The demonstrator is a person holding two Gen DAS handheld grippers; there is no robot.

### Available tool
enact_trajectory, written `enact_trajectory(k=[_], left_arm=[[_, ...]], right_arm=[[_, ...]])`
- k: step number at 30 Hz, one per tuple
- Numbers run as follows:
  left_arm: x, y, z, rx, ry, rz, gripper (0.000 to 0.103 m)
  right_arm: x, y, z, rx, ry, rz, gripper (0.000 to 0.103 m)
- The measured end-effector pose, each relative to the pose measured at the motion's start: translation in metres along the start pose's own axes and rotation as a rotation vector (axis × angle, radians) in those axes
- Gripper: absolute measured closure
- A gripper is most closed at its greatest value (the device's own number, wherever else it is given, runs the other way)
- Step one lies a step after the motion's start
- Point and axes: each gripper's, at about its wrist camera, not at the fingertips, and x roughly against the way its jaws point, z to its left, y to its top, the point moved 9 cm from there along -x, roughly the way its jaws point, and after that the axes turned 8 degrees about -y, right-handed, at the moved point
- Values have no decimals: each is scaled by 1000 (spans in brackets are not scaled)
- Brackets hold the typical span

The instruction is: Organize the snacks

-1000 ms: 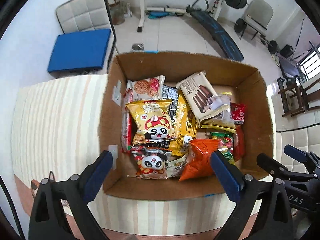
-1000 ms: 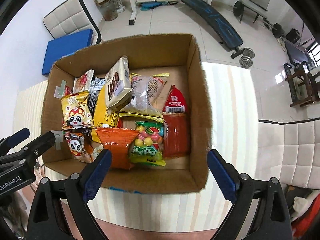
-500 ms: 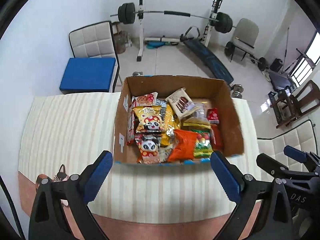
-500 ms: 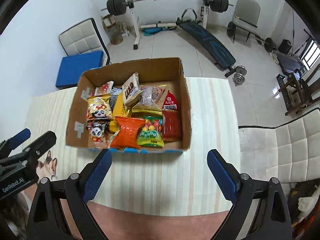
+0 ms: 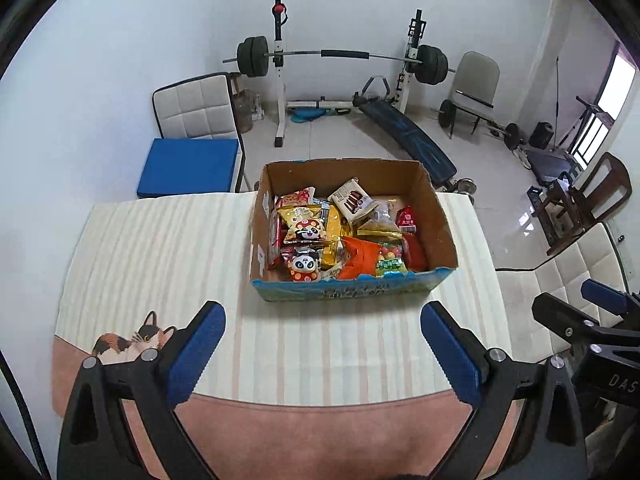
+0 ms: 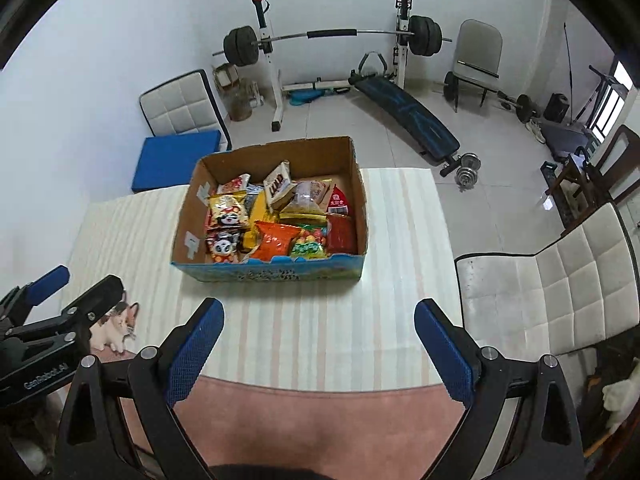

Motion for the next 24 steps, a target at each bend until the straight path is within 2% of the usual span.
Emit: enact_trajectory(k=[13, 18, 24], left_arm=[[53, -14, -8, -3, -3, -62, 3], [60, -16, -10, -8, 2, -93, 3], [53, -15, -10, -21, 8, -109, 2]], right_arm=[[72, -40, -5, 11, -45, -75, 4], [77, -45, -8, 3, -51, -78, 4], [75, -31, -15, -12, -91, -145, 1]])
